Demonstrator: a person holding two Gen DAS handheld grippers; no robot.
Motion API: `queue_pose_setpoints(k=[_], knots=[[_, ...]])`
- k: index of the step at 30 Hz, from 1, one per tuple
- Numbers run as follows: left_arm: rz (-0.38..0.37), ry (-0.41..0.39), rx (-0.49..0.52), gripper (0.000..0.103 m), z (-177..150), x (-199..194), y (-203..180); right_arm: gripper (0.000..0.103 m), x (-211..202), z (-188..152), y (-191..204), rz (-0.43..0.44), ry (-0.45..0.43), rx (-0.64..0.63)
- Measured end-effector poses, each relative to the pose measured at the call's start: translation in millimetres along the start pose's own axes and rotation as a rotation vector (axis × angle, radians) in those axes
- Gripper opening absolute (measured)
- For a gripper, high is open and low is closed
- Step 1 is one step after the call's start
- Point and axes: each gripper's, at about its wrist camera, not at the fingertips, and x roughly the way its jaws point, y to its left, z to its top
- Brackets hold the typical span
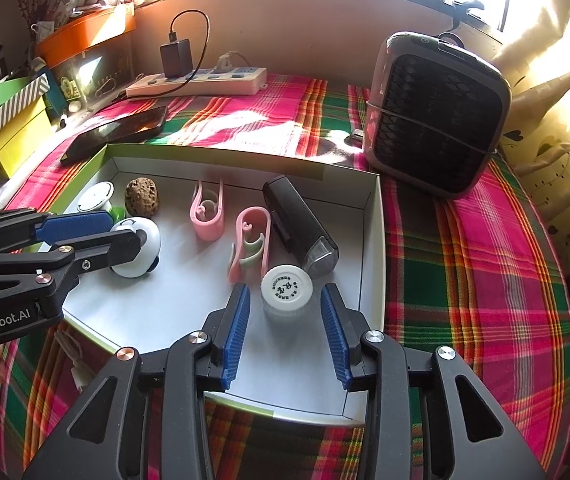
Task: Organize objects
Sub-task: 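Open the left tool to drop the toy while the right tool releases the container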
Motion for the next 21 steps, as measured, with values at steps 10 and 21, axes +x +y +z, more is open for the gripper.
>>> queue_pose_setpoints(k=[10, 21], knots=[[-0.002, -0.021, 0.015, 0.039, -7, -18, -8, 0.043, -16, -5, -3, 0.014, -0.037, 0.037], [0.007, -0.056, 0.003, 0.039, -19, -41, -10, 0.044, -31, -14, 0, 0.023, -0.061, 0.069]])
